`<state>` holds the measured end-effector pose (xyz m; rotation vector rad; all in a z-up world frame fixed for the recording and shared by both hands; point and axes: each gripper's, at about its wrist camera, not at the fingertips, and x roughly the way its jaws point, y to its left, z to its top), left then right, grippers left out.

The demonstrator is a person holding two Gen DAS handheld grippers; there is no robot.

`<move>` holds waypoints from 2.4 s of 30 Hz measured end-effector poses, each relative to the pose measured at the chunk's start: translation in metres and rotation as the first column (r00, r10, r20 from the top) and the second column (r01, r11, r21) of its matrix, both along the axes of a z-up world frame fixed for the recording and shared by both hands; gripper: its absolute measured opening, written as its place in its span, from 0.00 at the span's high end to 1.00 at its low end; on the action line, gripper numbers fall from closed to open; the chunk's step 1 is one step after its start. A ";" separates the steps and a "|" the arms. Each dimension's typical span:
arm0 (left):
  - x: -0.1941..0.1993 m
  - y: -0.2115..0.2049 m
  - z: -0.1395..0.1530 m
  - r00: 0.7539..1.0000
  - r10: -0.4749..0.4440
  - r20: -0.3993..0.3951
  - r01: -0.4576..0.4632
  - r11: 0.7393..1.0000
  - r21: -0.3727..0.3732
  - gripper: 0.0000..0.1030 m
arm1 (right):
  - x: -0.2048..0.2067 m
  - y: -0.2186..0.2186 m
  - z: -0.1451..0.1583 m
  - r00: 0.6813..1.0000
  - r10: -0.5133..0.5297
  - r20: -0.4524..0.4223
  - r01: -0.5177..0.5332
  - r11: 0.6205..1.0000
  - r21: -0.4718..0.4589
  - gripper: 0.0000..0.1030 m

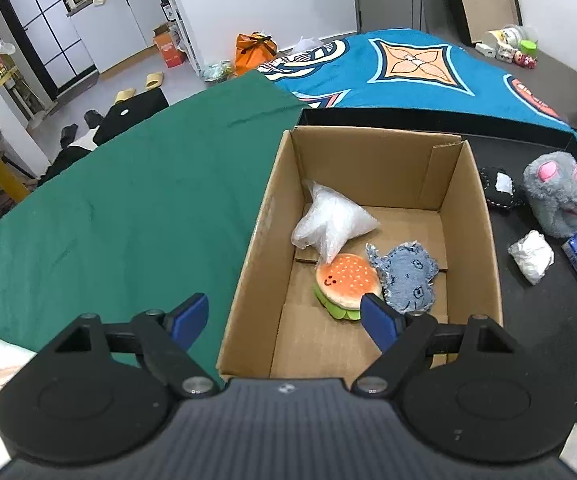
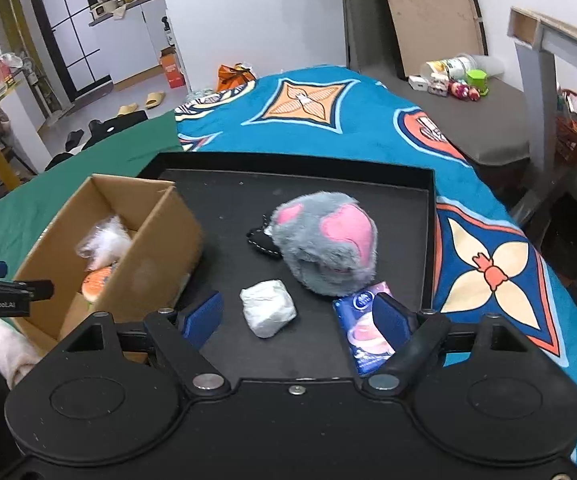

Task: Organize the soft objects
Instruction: 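Move the right gripper to the blue tissue pack and grasp it, then carry the tissue pack over the box and open the right gripper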

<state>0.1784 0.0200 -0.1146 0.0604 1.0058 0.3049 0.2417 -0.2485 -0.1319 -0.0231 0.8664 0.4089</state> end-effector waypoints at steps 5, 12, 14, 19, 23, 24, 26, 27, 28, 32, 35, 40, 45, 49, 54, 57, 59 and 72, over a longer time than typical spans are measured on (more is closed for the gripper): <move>0.005 -0.003 -0.002 1.000 0.015 -0.014 -0.014 1.000 0.016 0.20 | 0.008 -0.009 -0.013 1.000 -0.007 -0.009 0.007 1.000 -0.002 0.27; 0.012 -0.011 -0.009 0.999 0.015 -0.040 -0.013 0.998 0.053 0.20 | 0.016 -0.022 -0.036 0.998 -0.054 0.031 0.055 0.998 -0.020 0.27; 0.014 -0.013 -0.012 0.999 0.018 -0.046 -0.015 0.998 0.067 0.20 | 0.020 -0.025 -0.045 0.998 -0.058 0.011 0.058 0.998 -0.011 0.28; 0.022 -0.013 -0.018 0.997 0.027 -0.076 -0.021 0.997 0.081 0.20 | 0.027 -0.027 -0.058 0.999 -0.045 -0.015 0.045 0.999 0.000 0.28; 0.028 -0.016 -0.023 0.995 0.023 -0.098 -0.012 0.994 0.111 0.20 | 0.030 -0.027 -0.068 0.999 -0.049 -0.023 0.048 0.998 -0.027 0.28; 0.029 -0.016 -0.024 0.995 0.022 -0.100 -0.010 0.993 0.116 0.20 | 0.031 -0.027 -0.070 0.998 -0.052 -0.029 0.052 0.998 -0.027 0.28; 0.030 -0.016 -0.025 0.995 0.026 -0.096 -0.014 0.993 0.119 0.20 | 0.032 -0.026 -0.071 0.999 -0.047 -0.021 0.046 0.998 -0.034 0.28; 0.031 -0.016 -0.026 0.995 0.032 -0.098 -0.020 0.993 0.118 0.20 | 0.032 -0.025 -0.071 0.999 -0.043 -0.018 0.042 0.998 -0.040 0.28; 0.031 -0.016 -0.027 0.994 0.038 -0.099 -0.027 0.993 0.113 0.20 | 0.033 -0.024 -0.073 0.999 -0.040 -0.016 0.040 0.998 -0.051 0.28; 0.033 -0.017 -0.028 0.994 0.039 -0.106 -0.027 0.993 0.114 0.20 | 0.035 -0.020 -0.081 0.998 -0.043 -0.036 0.039 0.995 -0.090 0.29; 0.034 -0.017 -0.031 0.993 0.029 -0.116 -0.015 0.992 0.125 0.20 | 0.034 -0.014 -0.085 0.999 -0.021 -0.031 0.017 0.992 -0.129 0.31; 0.033 -0.016 -0.035 0.992 0.031 -0.120 -0.016 0.992 0.123 0.20 | 0.031 -0.011 -0.089 0.999 0.004 -0.049 -0.010 0.990 -0.141 0.51; 0.031 -0.016 -0.035 0.993 0.017 -0.114 -0.002 0.992 0.123 0.20 | 0.029 -0.015 -0.083 0.998 -0.006 -0.055 0.001 0.995 -0.097 0.52; 0.028 -0.014 -0.031 0.995 0.011 -0.101 0.000 0.994 0.109 0.20 | 0.027 -0.013 -0.074 0.999 -0.018 -0.036 0.015 0.995 -0.098 0.52; 0.023 -0.011 -0.023 0.997 0.010 -0.076 -0.003 0.995 0.097 0.20 | 0.020 -0.009 -0.058 1.000 -0.016 0.010 0.017 0.996 -0.090 0.52; 0.021 -0.011 -0.019 0.998 0.002 -0.067 0.004 0.996 0.086 0.20 | 0.016 -0.007 -0.047 0.999 -0.012 0.038 0.015 0.996 -0.091 0.52; 0.019 -0.009 -0.019 0.998 -0.002 -0.067 0.008 0.996 0.085 0.20 | 0.014 -0.004 -0.041 0.999 -0.003 0.047 0.007 0.996 -0.090 0.52; 0.013 0.002 -0.013 0.998 -0.004 -0.067 0.006 1.000 0.029 0.20 | 0.001 0.017 -0.015 0.995 0.061 0.074 -0.055 0.995 -0.086 0.51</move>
